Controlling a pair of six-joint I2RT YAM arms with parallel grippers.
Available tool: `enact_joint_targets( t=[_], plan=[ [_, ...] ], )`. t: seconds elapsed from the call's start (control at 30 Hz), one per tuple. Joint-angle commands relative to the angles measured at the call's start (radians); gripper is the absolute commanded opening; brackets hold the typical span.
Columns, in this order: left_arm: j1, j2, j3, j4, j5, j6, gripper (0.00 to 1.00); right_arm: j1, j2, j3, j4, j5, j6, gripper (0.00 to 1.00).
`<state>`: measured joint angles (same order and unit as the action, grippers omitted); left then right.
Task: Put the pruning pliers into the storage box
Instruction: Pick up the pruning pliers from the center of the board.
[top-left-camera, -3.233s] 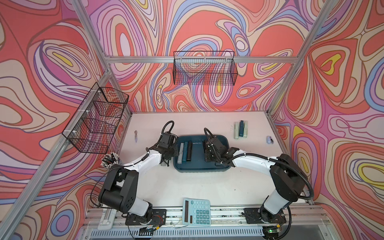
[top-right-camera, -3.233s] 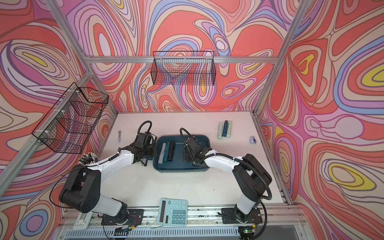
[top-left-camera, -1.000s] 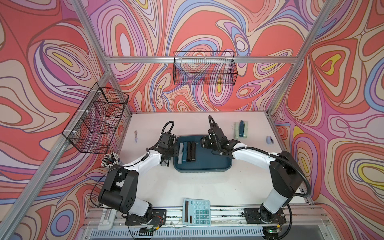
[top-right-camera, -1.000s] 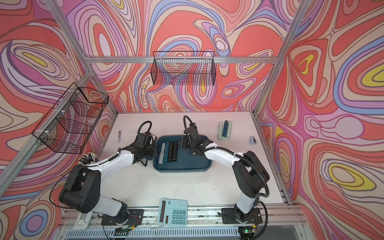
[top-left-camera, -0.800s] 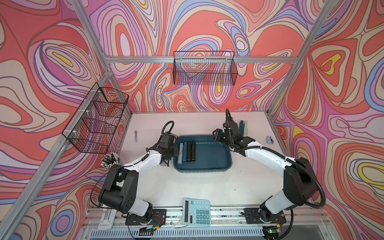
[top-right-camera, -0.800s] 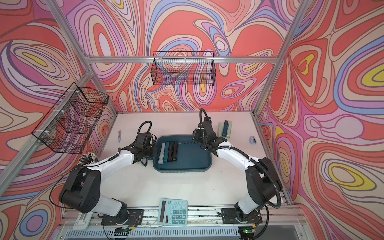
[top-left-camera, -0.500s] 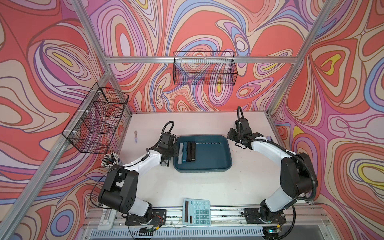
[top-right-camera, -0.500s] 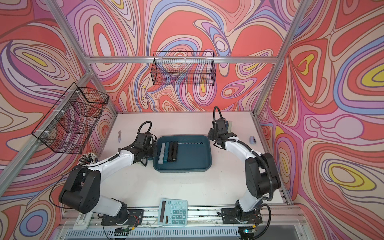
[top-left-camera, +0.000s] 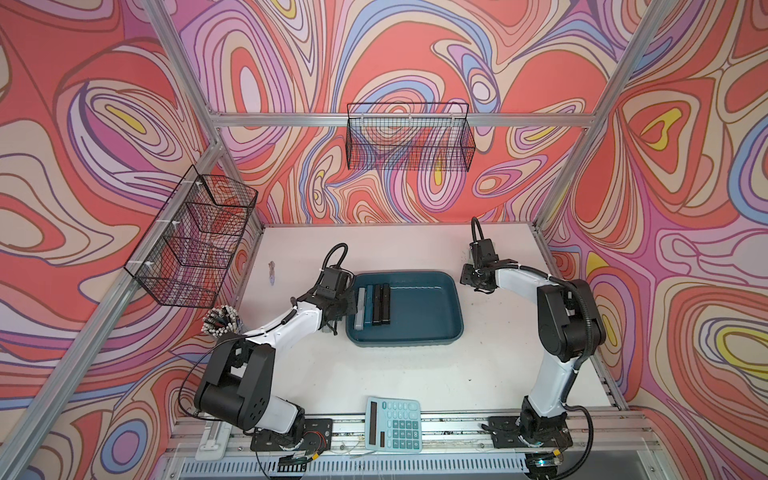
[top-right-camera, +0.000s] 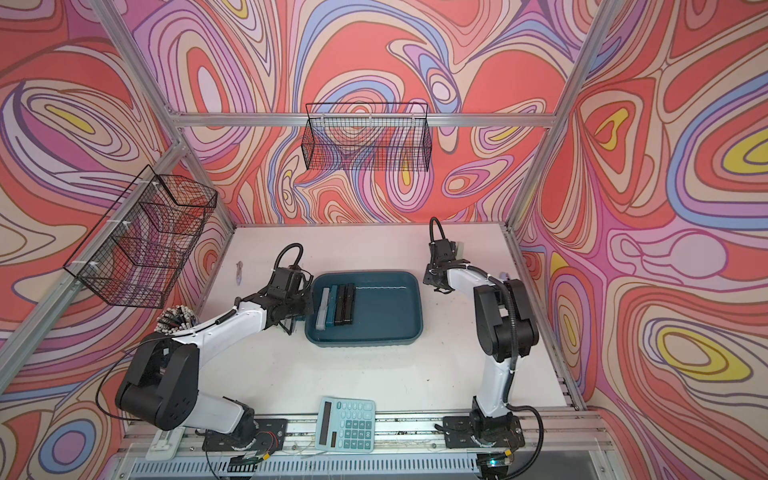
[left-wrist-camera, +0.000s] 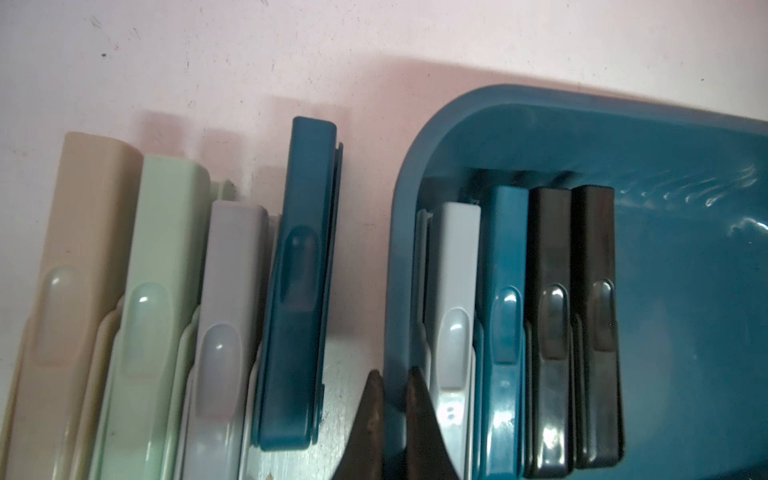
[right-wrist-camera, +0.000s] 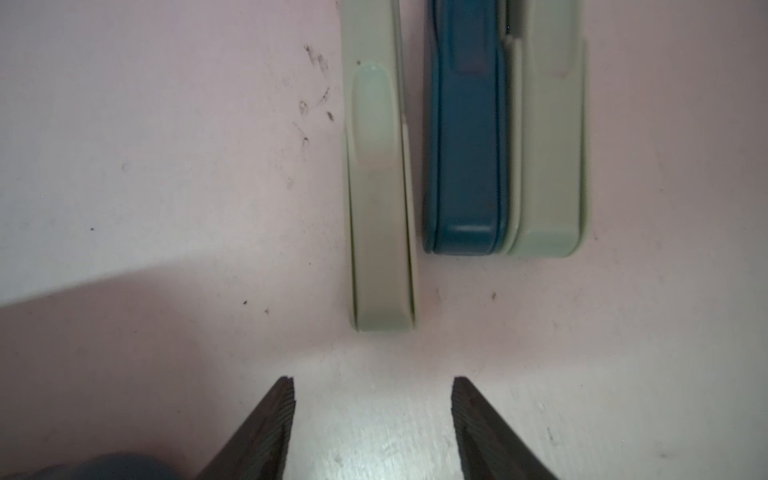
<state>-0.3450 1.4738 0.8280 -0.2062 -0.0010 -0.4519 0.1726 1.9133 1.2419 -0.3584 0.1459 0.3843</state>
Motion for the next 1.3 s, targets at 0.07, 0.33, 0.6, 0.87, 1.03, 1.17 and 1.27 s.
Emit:
enact_joint_targets(
  t=[0.07, 0.33, 0.6, 0.87, 1.03, 1.17, 1.27],
  plan=[
    [0.003, -0.023, -0.019, -0.052, -0.012, 0.020, 0.05, -0.013, 0.052, 0.033, 0.043, 0.003, -0.028, 0.61],
    [0.002, -0.030, -0.026, -0.077, -0.020, 0.020, 0.05, -0.013, 0.116, 0.073, 0.076, -0.021, -0.041, 0.56],
    [0.002, -0.021, -0.033, -0.070, -0.019, 0.017, 0.05, -0.015, 0.107, 0.055, 0.124, -0.133, -0.063, 0.49],
    [0.002, -0.001, -0.022, -0.065, -0.007, 0.017, 0.05, -0.014, 0.141, 0.118, 0.062, -0.032, -0.075, 0.53],
    [0.003, -0.010, -0.024, -0.065, -0.020, 0.022, 0.05, -0.016, 0.179, 0.175, 0.049, -0.017, -0.076, 0.55],
    [0.003, -0.013, -0.023, -0.074, -0.023, 0.023, 0.04, -0.015, 0.227, 0.233, 0.025, -0.010, -0.076, 0.52],
    [0.001, -0.018, -0.024, -0.078, -0.028, 0.022, 0.05, -0.019, 0.249, 0.255, 0.021, -0.001, -0.067, 0.49]
  ],
)
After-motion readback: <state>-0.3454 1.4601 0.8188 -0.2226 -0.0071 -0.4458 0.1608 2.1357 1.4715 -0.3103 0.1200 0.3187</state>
